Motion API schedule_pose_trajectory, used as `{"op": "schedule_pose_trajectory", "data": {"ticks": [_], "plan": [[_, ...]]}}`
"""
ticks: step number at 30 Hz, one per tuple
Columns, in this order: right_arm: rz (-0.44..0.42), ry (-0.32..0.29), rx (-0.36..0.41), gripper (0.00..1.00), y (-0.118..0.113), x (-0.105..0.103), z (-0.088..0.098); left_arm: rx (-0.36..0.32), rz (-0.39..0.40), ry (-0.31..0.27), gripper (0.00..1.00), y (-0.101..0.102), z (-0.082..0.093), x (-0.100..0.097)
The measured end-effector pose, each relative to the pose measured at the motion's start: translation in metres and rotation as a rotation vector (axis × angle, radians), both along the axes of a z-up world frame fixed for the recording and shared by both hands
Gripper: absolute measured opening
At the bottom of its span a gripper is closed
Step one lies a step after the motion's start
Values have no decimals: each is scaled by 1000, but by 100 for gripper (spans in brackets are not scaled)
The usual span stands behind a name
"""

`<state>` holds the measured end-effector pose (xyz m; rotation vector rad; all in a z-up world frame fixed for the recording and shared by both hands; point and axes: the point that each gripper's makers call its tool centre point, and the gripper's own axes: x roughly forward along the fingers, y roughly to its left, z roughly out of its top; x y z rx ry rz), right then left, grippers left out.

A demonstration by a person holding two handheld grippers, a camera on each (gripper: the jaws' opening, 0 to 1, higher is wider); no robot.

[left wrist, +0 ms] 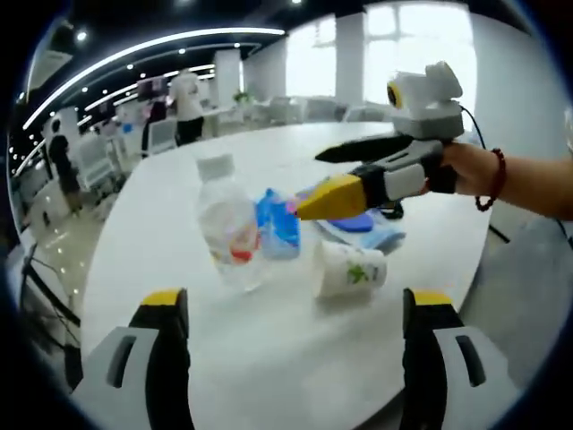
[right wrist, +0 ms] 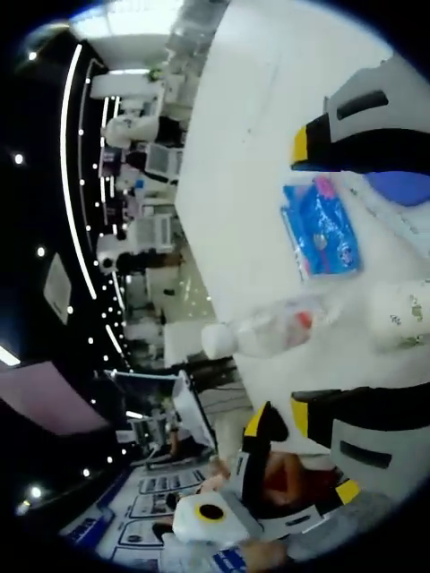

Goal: Arrange the tabletop items into an orderly group along one side of the table until the central work area is clear of visible clutter.

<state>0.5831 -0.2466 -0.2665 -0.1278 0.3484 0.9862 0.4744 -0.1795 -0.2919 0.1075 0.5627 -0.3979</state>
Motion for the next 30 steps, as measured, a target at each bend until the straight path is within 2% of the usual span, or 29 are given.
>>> {"op": "schedule_pose_trajectory", "data": {"ticks": [7, 12, 18, 20, 22, 25, 27, 30], "plan": [[-10, -20, -8, 100, -20, -4, 4, -21, 4, -2, 96, 1, 2, 0], [10, -49, -44, 100, -32, -14, 5, -24, -11, -15, 96, 2, 8, 4], [20, -49, -28, 100, -40, -25, 12, -23, -27, -32, 95, 8, 10, 10], [16, -42, 2, 100, -43, -28, 16, -25, -33, -43, 94, 11, 11, 13], [2, -30, 38, 100, -46, -29, 20, -52, -48, -74, 92, 11, 14, 18], [1, -22, 36, 100, -50, -32, 20, -99, -60, -78, 91, 11, 14, 21], [0, -35, 25, 100, -54, -34, 21, -132, -59, -118, 92, 13, 19, 26], [-12, -37, 29, 100, -59, -34, 24, -147, -44, -119, 92, 16, 19, 32]]}}
